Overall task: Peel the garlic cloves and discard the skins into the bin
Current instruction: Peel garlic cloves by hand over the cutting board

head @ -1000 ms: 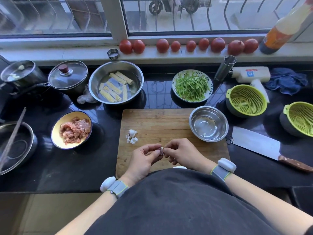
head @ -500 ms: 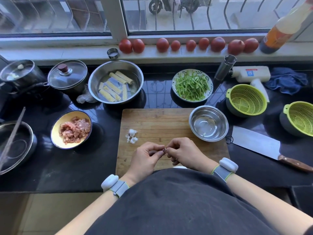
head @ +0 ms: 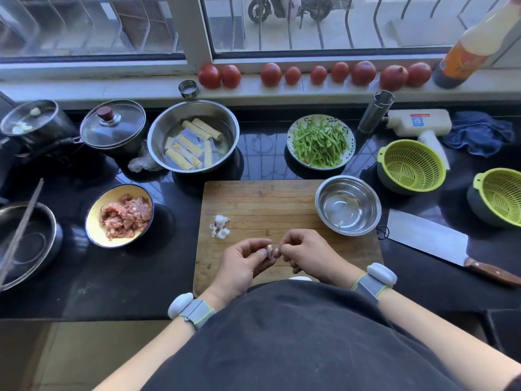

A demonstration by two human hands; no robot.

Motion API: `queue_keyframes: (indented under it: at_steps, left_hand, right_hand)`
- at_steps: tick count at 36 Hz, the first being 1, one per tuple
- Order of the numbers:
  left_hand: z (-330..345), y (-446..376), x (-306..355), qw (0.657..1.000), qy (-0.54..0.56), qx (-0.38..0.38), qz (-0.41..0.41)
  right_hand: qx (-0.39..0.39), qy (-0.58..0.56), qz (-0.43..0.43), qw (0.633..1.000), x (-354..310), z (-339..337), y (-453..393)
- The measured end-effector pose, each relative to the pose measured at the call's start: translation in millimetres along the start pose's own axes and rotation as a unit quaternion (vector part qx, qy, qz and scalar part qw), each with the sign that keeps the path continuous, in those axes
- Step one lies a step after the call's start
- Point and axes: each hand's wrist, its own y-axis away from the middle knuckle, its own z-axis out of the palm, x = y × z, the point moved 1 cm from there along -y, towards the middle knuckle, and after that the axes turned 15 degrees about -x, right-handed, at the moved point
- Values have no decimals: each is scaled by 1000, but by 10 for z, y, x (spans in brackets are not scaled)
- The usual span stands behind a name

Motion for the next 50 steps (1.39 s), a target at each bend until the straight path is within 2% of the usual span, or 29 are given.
queue_keyframes:
  at_steps: [7,12,18,23,26,30,34,40,45,50]
  left_hand:
    - [-70,-3,15,995,102,21,3]
    - [-51,12,28,994,108,2,-32]
    - [-56,17,19,994,104,-4,-30]
    - [-64,16,0,997,73,-7,-4]
    - [-56,15,-7,999,47,-5,6]
    - [-54,-1,-17,1000,1,8,9]
    - [-56,-6,-14,999,-45,8,10]
    - [-57,-7,-13,994,-109,5,26]
    - [-47,6,-9,995,-99,0,30]
    - [-37,13,-12,995,-96,1,30]
  right_hand:
    - [42,54,36,997,128,-41,-54]
    - [79,218,87,969,243,-113,-116]
    - [84,278,82,953,370,-147,-186]
    - [81,299,54,949,375,-151,-214]
    - [106,278,1,955,268,-126,-162]
    - [59,230,-75,968,96,-13,-59]
    - [61,265,-105,957,82,31,-63]
    - [63,316,-114,940,71,19,-61]
    - [34,322,-108,940,68,21,-58]
    - [46,292,-81,952,94,0,-66]
